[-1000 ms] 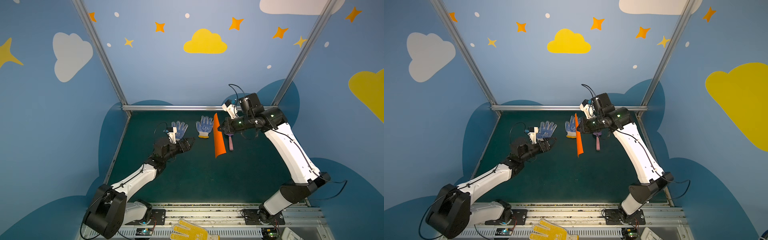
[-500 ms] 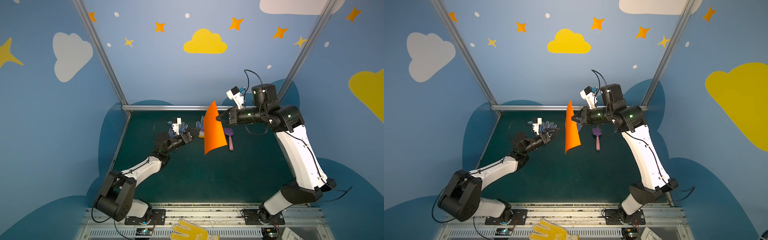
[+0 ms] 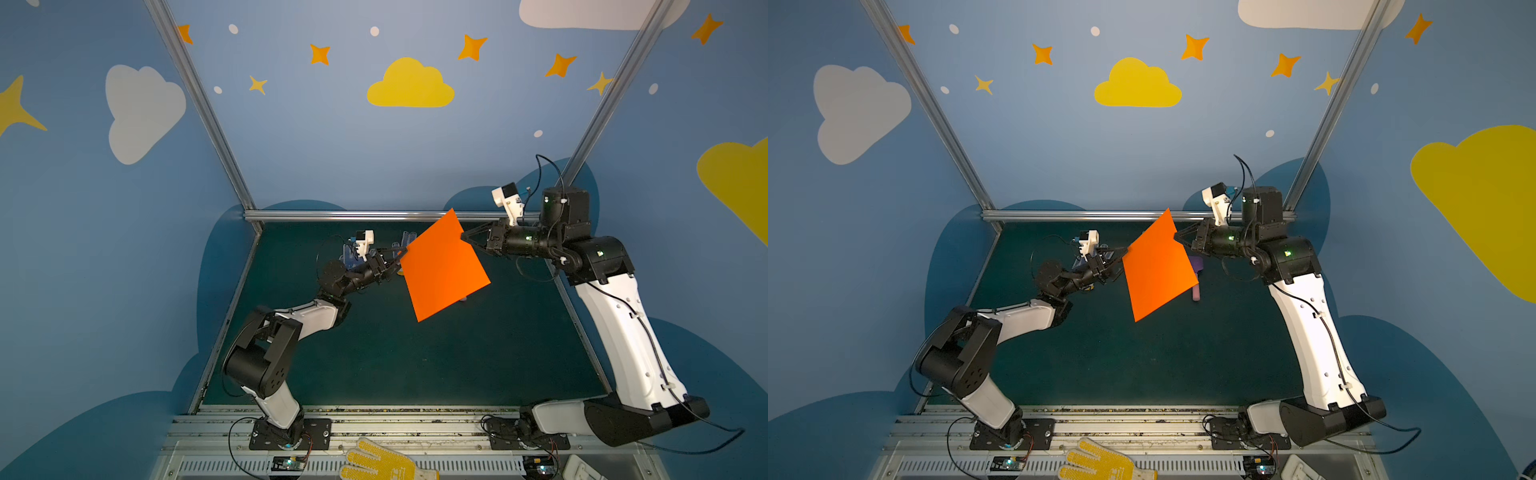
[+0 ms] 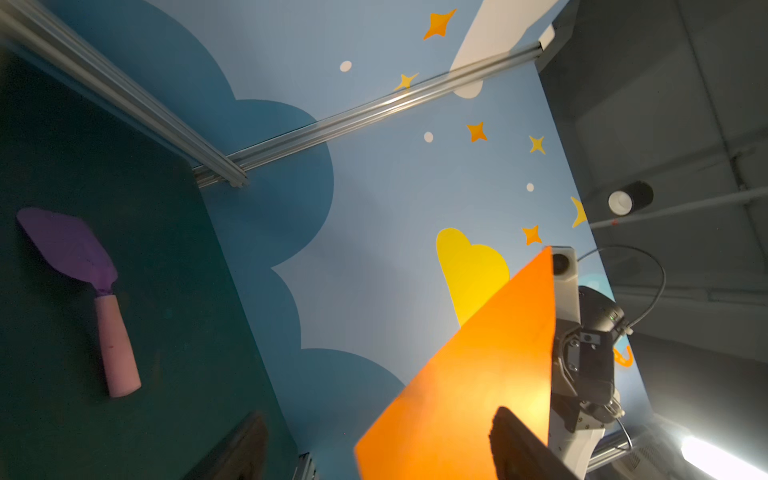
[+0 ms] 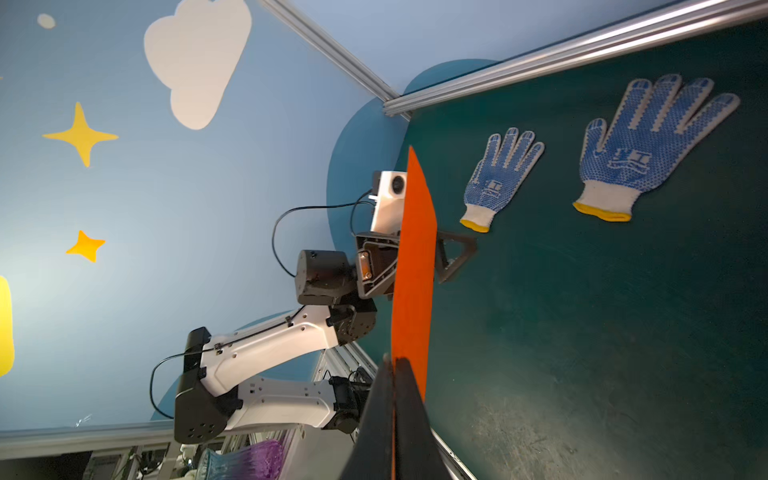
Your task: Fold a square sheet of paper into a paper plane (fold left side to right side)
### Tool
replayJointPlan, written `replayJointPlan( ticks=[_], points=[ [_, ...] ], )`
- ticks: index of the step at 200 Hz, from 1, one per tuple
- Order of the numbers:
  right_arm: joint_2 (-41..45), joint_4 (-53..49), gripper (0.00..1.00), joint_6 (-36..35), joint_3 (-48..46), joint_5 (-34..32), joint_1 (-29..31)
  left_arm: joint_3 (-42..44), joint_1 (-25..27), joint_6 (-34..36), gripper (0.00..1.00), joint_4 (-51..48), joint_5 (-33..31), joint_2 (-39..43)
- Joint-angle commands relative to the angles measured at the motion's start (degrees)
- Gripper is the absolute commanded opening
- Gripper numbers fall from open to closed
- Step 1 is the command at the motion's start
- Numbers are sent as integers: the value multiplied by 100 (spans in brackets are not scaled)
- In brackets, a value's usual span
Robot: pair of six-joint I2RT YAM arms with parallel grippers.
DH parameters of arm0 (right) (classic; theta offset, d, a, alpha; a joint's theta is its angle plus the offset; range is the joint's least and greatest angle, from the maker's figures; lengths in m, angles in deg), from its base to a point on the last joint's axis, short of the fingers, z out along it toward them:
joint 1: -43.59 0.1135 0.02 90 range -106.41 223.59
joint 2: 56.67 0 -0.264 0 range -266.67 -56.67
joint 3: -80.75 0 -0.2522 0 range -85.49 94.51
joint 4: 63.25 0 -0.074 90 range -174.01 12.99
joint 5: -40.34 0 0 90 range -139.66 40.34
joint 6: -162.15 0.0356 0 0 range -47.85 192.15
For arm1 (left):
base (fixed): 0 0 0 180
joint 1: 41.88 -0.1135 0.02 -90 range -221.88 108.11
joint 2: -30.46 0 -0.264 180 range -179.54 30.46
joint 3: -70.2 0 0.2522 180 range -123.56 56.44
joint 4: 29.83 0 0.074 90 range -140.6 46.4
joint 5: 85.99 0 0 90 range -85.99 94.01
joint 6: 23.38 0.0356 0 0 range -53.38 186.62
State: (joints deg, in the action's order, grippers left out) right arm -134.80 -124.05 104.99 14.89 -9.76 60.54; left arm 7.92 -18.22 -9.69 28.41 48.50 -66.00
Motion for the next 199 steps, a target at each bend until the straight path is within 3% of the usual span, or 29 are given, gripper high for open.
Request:
replayJointPlan(
  ticks=[1,11,36,65,132,199],
  points=[
    [183,570,0,183,-380,240,-238,-268,176,-159,70,414,297,27],
    [246,624,0,205,-509,260,-332,-289,248,-49,64,278,281,35],
    [356,703,0,231,-717,312,-480,-253,378,129,63,31,154,21],
    [419,768,0,267,-821,398,-561,-221,554,153,68,5,23,-123],
    [389,809,0,520,-471,596,-544,152,614,689,100,-350,-826,-109],
    [100,1068,0,896,-4,550,-197,97,613,735,100,-147,-847,-174]
  ],
)
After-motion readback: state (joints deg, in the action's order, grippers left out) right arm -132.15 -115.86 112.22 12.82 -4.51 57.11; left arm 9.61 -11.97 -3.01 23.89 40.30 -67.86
